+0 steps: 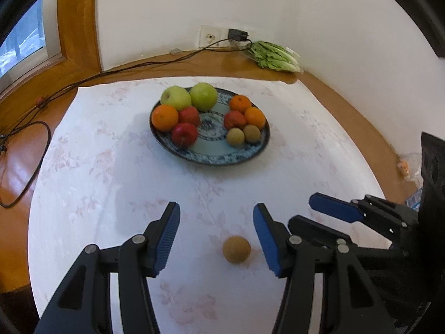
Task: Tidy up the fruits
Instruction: 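Move the left tool to a small brown fruit while the right tool moves to the other one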
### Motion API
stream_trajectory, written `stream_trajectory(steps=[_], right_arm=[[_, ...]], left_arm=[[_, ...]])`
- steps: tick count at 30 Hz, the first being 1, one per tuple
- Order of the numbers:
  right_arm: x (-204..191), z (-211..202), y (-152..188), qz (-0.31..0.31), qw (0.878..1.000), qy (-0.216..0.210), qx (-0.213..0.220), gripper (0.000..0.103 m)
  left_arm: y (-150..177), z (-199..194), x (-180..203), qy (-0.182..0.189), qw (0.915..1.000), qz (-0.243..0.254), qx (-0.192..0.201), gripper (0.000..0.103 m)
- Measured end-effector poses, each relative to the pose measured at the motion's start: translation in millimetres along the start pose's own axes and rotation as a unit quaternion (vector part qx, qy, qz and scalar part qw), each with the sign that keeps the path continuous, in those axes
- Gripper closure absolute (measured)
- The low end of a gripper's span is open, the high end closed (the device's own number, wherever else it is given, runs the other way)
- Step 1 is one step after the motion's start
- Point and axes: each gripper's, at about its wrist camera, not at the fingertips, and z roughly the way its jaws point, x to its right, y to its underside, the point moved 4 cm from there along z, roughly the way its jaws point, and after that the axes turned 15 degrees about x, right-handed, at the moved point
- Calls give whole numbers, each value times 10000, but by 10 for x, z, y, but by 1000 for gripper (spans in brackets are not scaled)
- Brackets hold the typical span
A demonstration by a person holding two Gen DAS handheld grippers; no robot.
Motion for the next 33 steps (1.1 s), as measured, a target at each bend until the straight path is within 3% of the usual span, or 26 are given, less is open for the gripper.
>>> stream_trajectory(steps=[28,33], right_arm=[[176,-97,236,363,9989,249,-165,62],[204,-94,235,421,9986,261,-165,62]], left_arm=[[317,75,99,110,9995,16,-293,45],[348,106,138,232,9992,58,-335,60]])
